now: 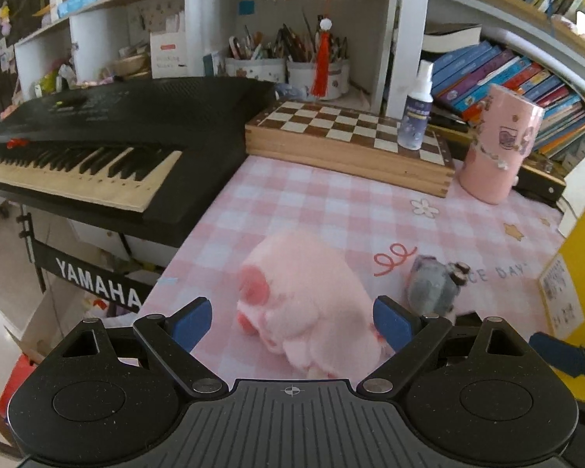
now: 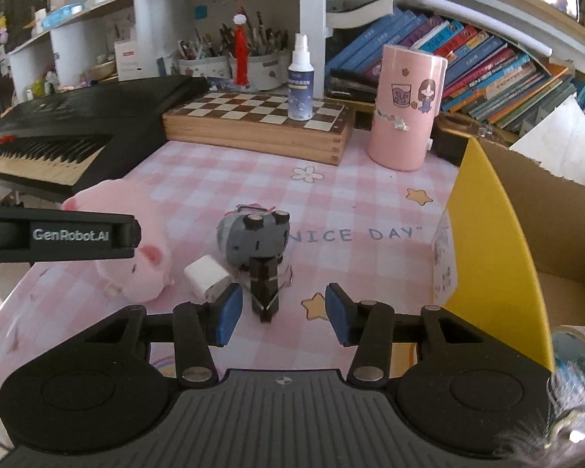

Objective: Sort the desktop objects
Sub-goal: 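Grasp the black binder clip with the right tool while the left tool grasps the pink plush pig, then lift the binder clip and plush pig and carry them toward the yellow box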

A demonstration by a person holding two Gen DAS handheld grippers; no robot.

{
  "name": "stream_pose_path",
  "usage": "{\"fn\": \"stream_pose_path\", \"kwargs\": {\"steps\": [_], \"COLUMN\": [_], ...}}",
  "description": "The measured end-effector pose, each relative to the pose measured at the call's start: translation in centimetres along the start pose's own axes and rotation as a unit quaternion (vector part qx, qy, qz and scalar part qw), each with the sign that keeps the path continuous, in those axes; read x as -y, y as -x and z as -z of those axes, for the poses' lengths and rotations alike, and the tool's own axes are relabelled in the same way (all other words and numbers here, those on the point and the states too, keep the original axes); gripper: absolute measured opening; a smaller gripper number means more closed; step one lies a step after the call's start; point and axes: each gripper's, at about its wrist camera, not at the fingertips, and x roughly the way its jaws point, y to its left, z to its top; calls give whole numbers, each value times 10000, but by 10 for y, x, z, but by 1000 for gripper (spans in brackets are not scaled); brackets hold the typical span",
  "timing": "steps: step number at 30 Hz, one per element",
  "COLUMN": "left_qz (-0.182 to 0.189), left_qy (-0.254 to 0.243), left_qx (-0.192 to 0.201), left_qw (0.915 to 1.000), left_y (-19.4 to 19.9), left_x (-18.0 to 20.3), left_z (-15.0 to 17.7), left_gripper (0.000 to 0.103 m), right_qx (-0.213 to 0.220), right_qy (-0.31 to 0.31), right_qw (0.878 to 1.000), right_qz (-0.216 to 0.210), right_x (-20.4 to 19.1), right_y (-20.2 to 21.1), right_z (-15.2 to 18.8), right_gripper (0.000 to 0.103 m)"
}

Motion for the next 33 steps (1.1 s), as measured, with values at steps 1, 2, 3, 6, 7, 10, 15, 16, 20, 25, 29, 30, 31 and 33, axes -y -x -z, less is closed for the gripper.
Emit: {"fn": "stream_pose_path", "kwargs": {"steps": [1, 2, 3, 6, 7, 10, 15, 16, 20, 25, 29, 30, 31, 33], "left_qz": [21, 40, 40, 14, 23, 151, 299, 322, 417, 584, 675, 706, 739, 826], "left_qy": [23, 42, 48, 81, 146, 352, 363, 384, 414, 410, 526, 557, 574, 576], "left_qx": [-26, -53, -86, -275, -354, -480, -442, -452, -457, -454, -327, -294, -267, -195], "left_qw": [10000, 10000, 9999, 9996, 9993, 9981, 9979, 9977, 9972, 9964, 9958, 9955, 9953, 9947], "left_y": [-5, -10, -15, -30, -35, -42, -37, -37, -31, -15, 3, 7, 12, 22], "left_x": [1, 2, 3, 4, 3, -4, -11, -12, -13, -16, -22, -24, -25, -26], "left_z": [-2, -4, -5, -7, -7, -6, -7, -7, -6, 0, 3, 5, 6, 9], "left_gripper": [92, 92, 92, 92, 92, 87, 73, 70, 66, 66, 66, 66, 66, 66], "right_qx": [-6, -21, -41, -126, -148, -230, -420, -451, -444, -342, -183, -133, -74, 39], "right_qy": [-25, -48, -64, -57, -50, -77, -100, -82, 70, 318, 254, 253, 248, 240], "right_qw": [10000, 10000, 10000, 9999, 9999, 9997, 9989, 9988, 9988, 9987, 9993, 9994, 9995, 9995], "right_qz": [-6, -11, -25, -56, -53, -58, -160, -180, -193, -225, -199, -195, -195, -178], "right_x": [1, 1, 2, 1, 0, 1, 1, 0, -3, -7, -5, -5, -5, -5], "right_y": [-3, -7, -10, -21, -25, -35, -49, -52, -58, -56, -40, -34, -28, -15], "right_z": [-1, -2, -3, -5, -6, -8, -8, -8, -7, -5, -4, -5, -5, -4], "right_gripper": [45, 45, 45, 47, 48, 48, 47, 47, 48, 35, 34, 34, 34, 34]}}
